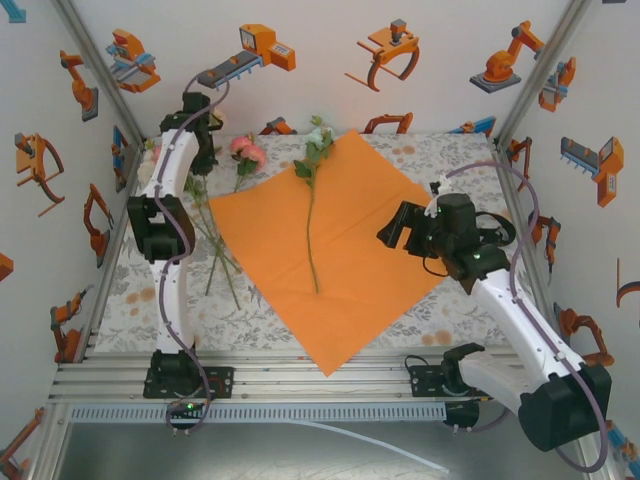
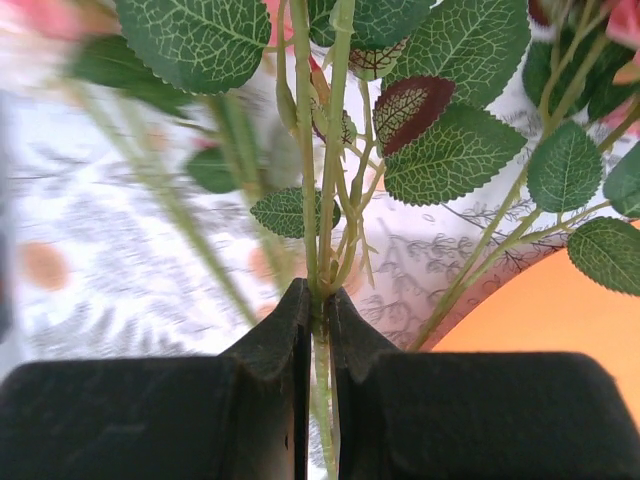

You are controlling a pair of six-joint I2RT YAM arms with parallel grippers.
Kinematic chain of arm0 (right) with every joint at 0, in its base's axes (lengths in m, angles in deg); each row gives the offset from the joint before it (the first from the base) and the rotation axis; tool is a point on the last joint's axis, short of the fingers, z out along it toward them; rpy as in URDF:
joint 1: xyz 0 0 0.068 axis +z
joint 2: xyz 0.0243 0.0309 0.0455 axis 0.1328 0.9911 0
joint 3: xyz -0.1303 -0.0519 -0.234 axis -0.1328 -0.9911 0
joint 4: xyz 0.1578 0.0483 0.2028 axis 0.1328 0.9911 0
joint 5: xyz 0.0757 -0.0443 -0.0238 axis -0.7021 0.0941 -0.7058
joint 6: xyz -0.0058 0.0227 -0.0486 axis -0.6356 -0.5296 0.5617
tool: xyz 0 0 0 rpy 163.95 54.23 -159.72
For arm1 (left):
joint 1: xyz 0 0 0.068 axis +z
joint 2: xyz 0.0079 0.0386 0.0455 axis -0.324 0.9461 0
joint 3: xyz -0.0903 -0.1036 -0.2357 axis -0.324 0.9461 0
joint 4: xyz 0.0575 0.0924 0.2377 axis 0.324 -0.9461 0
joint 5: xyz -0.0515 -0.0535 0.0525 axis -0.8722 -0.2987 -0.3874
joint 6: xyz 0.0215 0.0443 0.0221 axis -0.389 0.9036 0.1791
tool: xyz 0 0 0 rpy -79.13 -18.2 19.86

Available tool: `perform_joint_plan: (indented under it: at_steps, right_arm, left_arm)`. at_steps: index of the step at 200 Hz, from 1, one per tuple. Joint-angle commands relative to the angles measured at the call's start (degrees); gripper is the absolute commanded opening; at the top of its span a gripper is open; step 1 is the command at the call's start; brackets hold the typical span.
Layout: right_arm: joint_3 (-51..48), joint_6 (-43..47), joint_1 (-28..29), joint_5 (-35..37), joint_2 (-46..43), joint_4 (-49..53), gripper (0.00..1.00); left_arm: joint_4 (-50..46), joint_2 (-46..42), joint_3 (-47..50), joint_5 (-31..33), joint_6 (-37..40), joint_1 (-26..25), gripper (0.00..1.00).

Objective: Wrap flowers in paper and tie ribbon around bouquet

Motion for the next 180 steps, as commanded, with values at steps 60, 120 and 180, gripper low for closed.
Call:
perform_joint_plan:
  at_steps: [60,120,180]
  right_arm:
    - [-3.4,0.5,-0.3,-9.4,-4.3,-9.6,0.78]
    - [-3.8,0.7,-0.3,-8.2,-5.8,-7.0,0.77]
    - [-5.7,2.1,-0.2,-7.1,-8.5,-5.7,0.78]
  left_arm:
    - [10.8,-27.7,13.9,-5.0,-5.5,-9.6,0.02]
    - [39.9,-28.3,31.1,-26.8,-21.8,-19.6,0.01]
    - [18.8,0.2,-3.7,-25.5,-9.2,-27.7,0.00]
